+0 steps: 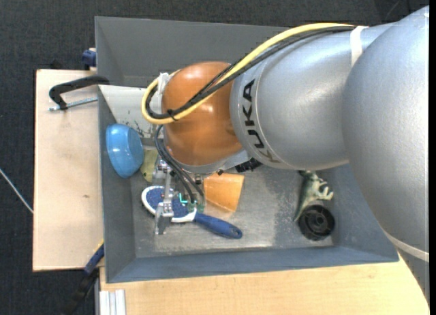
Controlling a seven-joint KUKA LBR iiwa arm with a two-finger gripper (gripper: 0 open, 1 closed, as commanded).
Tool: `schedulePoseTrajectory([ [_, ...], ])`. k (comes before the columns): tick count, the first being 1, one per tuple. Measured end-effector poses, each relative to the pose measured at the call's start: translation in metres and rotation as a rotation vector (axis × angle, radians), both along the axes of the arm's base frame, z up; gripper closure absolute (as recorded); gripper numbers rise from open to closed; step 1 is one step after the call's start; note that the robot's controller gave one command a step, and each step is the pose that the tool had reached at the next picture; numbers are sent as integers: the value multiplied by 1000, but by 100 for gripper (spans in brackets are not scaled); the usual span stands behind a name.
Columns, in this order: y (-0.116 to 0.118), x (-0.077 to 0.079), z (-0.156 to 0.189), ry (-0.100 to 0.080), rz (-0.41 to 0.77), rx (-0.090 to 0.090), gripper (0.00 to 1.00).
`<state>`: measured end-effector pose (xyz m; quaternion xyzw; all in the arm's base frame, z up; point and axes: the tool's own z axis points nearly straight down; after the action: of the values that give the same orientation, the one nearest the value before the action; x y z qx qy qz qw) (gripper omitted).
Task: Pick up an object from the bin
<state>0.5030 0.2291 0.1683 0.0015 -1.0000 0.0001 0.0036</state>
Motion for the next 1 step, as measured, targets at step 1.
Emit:
schedulePoseTrajectory([
  [1, -48, 34, -98, -12, 142, 4, 0],
])
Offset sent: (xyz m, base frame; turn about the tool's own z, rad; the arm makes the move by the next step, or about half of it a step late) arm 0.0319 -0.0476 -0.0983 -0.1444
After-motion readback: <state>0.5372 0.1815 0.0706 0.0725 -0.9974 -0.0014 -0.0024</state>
